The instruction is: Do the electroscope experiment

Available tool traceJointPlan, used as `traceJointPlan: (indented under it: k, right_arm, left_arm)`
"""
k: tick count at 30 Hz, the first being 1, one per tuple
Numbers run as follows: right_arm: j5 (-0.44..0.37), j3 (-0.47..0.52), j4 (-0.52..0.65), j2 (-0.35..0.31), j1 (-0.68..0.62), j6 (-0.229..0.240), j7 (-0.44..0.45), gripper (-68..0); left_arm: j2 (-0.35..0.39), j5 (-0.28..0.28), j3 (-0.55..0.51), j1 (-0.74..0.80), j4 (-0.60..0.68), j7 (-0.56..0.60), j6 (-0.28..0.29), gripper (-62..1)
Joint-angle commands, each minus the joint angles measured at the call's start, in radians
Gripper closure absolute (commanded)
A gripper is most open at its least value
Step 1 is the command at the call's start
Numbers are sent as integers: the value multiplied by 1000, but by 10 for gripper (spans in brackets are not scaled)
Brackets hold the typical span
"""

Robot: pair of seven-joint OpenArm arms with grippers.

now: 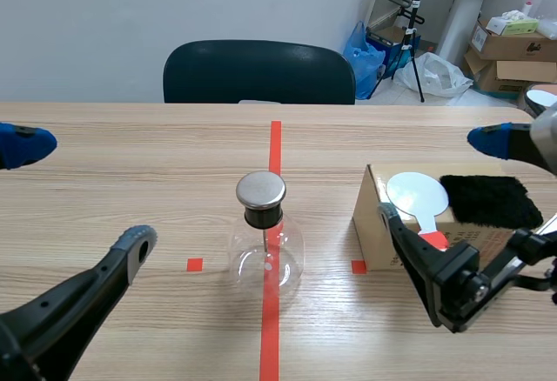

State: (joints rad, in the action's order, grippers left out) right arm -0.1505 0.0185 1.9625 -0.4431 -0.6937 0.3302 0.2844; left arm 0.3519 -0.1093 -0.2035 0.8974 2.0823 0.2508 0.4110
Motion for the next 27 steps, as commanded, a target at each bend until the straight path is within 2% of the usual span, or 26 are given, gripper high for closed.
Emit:
traceJointPlan:
  k: [1,27]
  right_arm:
    - [-14,1,5,-3,-2,0,20,-679]
    - [-14,1,5,-3,-2,0,35,-679]
  left_arm:
    - [-2,-10,-1,-3,7,14,-5,-623]
    - [-2,-10,-1,-3,7,14,-5,-623]
